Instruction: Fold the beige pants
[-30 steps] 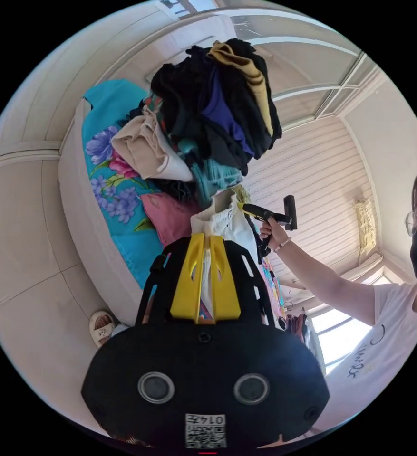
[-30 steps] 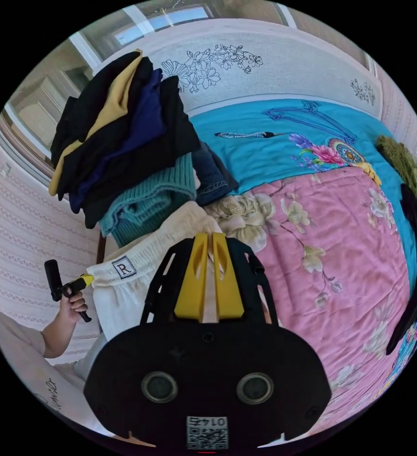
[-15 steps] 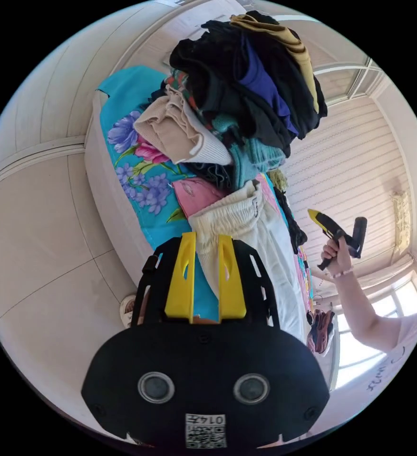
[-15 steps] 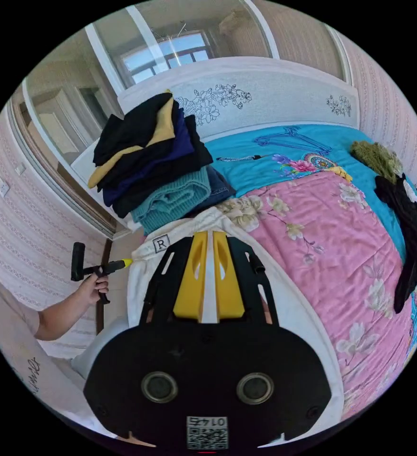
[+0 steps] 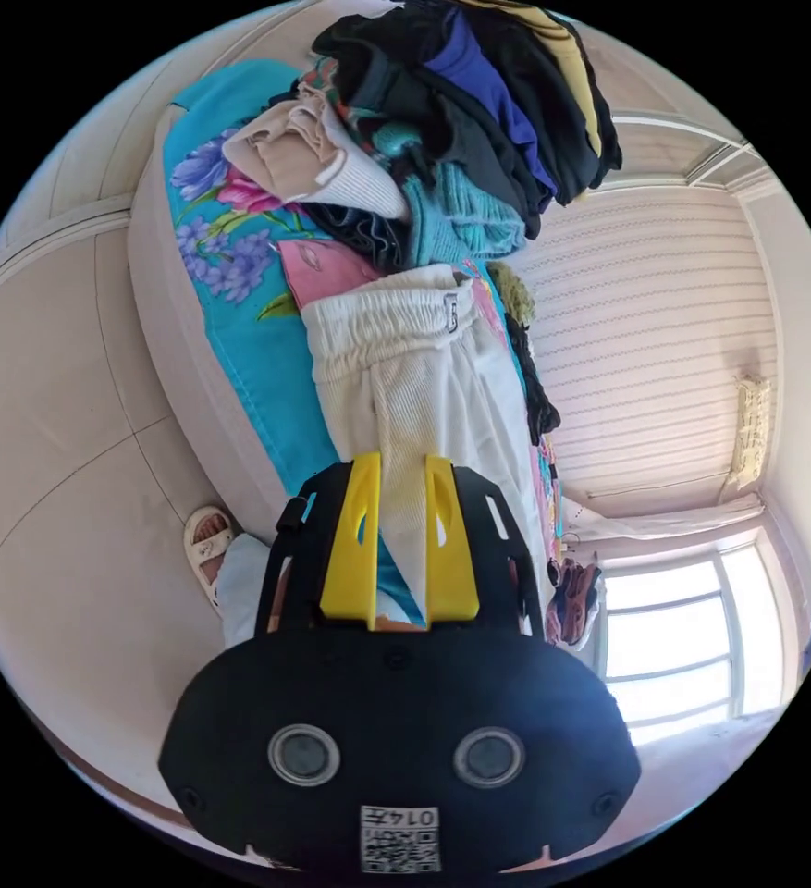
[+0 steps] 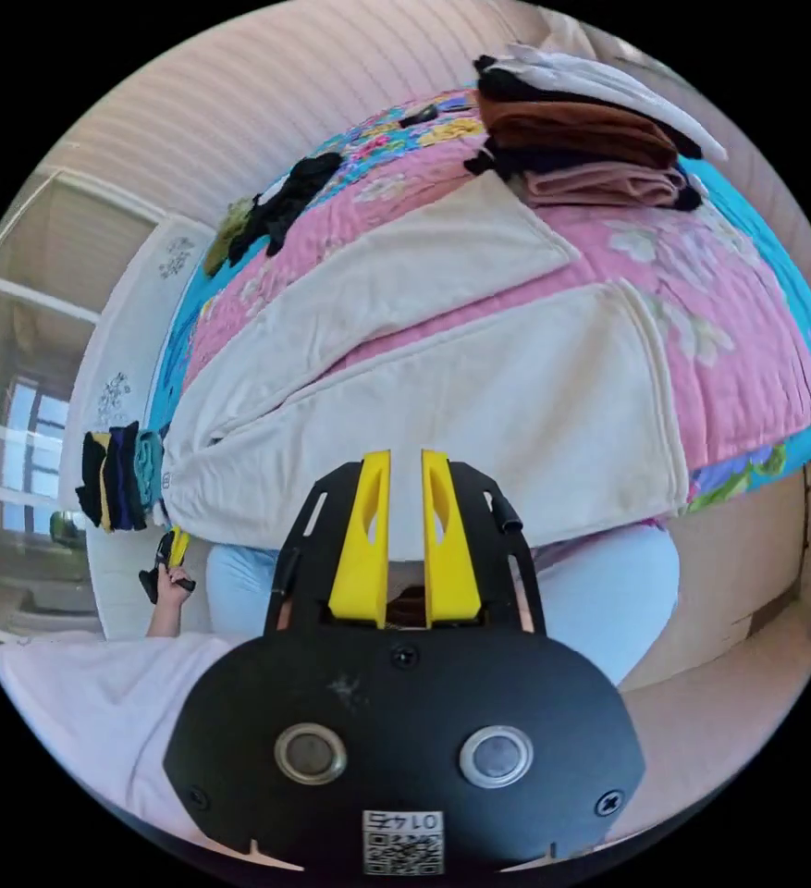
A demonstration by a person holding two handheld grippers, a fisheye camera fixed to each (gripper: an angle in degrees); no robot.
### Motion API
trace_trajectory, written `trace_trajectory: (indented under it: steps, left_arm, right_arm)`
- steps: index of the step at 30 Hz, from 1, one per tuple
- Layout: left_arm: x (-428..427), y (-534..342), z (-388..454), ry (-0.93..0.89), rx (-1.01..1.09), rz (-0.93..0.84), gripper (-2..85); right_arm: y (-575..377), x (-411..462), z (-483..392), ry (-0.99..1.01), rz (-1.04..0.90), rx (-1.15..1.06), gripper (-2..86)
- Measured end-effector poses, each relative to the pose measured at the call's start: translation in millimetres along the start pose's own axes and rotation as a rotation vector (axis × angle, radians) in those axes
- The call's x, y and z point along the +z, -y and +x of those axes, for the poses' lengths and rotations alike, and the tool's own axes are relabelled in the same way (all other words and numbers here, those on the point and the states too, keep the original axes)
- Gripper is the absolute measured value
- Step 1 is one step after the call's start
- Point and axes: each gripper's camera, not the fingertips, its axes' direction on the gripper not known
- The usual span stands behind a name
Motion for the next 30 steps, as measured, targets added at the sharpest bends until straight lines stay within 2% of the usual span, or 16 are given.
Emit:
trace_trajectory:
  steps: [1,5,9,13,20,23,26,30]
  left_arm:
    - [-0.1,-2.5,0.1,-0.041,-0.025,0.000,7.9]
    - [-3.9,-9.2,7.1,-0.077,-0.040,-0.013,8.6]
    - [-0.2,-16.0,25.9,-0.032,0.011,-0.035,10.1]
    - [14.8,-19.0,33.0,-0.008,-0.010,-0.064,9.9]
    - [37.9,-26.0,54.1,0.132,0.066,-0.115,1.2]
    - [38.3,-31.0,59.5,0.141,0.087,-0.128,-0.4]
    - [28.5,-36.1,69.0,0.094,0.153,-0.126,-0.8]
    - [5.5,-32.3,101.7,-0.082,0.372,-0.078,-1.0]
  right_arm:
    - [-6.2,-20.8,37.9,0.041,0.050,0.134,7.2]
    - [-21.2,-65.5,118.0,0.161,0.186,0.388,8.4]
    - [-11.7,-99.8,150.7,0.103,0.233,0.474,8.7]
    - [8.2,-115.0,180.3,-0.007,0.169,0.600,9.7]
    - [37.3,-146.2,183.5,0.032,0.175,0.621,6.2]
    - [38.6,-179.3,175.4,0.062,0.205,0.547,3.9]
    - [38.1,-221.8,170.1,0.136,0.251,0.480,2.6]
    - [54.4,-285.5,154.2,0.261,0.346,0.380,2.0]
